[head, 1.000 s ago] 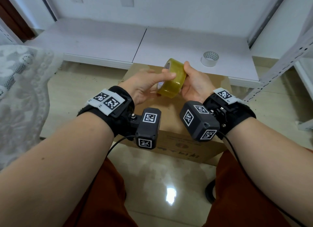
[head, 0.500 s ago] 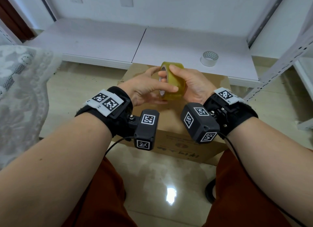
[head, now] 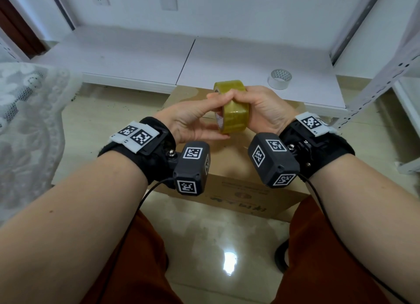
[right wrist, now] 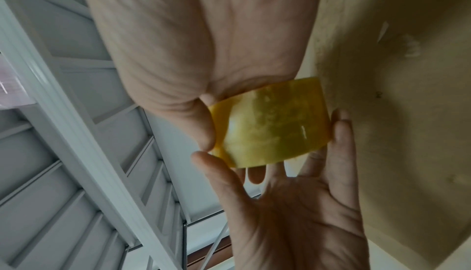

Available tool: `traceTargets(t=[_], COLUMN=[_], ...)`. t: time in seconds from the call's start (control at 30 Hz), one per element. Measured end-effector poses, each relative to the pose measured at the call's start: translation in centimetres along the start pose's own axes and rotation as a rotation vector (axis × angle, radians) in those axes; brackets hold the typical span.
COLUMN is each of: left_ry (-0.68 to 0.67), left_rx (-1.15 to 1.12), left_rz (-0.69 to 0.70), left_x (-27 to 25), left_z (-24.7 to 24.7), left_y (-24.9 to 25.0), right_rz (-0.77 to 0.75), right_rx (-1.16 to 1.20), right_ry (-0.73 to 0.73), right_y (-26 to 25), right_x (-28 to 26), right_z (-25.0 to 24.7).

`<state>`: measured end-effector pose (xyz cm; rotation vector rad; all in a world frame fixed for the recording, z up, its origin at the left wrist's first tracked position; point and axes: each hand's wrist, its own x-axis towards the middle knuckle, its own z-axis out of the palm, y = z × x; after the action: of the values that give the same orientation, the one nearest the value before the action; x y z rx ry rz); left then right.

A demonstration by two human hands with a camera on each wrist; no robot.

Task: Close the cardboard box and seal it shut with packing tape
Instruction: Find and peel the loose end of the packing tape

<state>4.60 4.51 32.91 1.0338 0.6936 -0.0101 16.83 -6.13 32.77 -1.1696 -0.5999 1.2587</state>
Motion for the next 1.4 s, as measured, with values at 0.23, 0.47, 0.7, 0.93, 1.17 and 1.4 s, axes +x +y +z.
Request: traceTargets(t=[0.23,0.47,0.7,0.93,1.17,1.4], left_ry=[0.021,0.040,0.056,0.010,-0.031,0.045], left_rx=[-0.070,-0.112,-0.145,-0.152,-0.093,0.063], left_rz=[0.003,-0.034,-0.055,-0.131,-0.245,-0.049], left_x=[0.2,0.0,0.3,1.0,1.0,0.9], left_z=[-0.1,0.1,-0.1,-0.8,-1.0,-0.1], left_y=[-0.1,0.0,-0.2,0.0,0.0,-0.1], right_rz=[-0.012,-0.059,-0.060,-0.042,-0.083,-0.054], right_rx=[0.027,-0.099,-0.106,-0.259,-0.481,-0.398], right_ry=[0.025,-0.054,-0.126,-0.176,-0.044,0.071], right_y=[0.2,0.2,0.2,0.5,0.9,2.3], right_x=[0.6,0.4,0.4,0.3,0.1,0.2], right_z=[-0.2,-0.1,-0.5,-0.7,0.2,1.7])
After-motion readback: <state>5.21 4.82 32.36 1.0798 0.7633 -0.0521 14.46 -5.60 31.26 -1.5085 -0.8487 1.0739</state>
